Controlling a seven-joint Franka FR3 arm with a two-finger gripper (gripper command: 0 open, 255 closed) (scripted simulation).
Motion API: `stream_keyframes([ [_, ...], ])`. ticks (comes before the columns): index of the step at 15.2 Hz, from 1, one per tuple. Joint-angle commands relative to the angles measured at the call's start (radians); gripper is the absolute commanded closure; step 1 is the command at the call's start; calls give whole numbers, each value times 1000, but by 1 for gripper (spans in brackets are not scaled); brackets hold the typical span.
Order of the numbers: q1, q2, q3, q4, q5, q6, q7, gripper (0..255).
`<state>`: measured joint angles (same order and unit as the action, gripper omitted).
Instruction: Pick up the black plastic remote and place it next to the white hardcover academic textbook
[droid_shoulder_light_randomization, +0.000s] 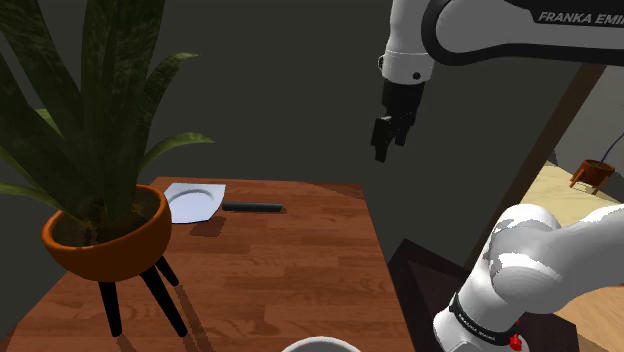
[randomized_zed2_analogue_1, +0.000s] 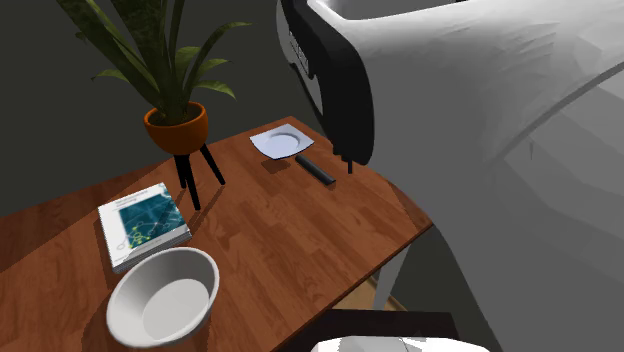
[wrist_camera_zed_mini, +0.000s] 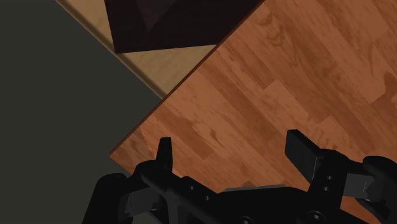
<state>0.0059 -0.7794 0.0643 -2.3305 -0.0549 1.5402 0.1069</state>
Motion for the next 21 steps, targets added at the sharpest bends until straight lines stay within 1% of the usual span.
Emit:
stream_keyframes([
  [1,0,0,0,0,0,0,0,0],
  [6,19,158,-37,11,-5,148,-94,0],
  [11,41,334,-65,57,3,275,-188,0],
  [16,62,519,-83,137,23,377,-284,0],
  [21,79,707,-86,248,52,448,-379,0],
])
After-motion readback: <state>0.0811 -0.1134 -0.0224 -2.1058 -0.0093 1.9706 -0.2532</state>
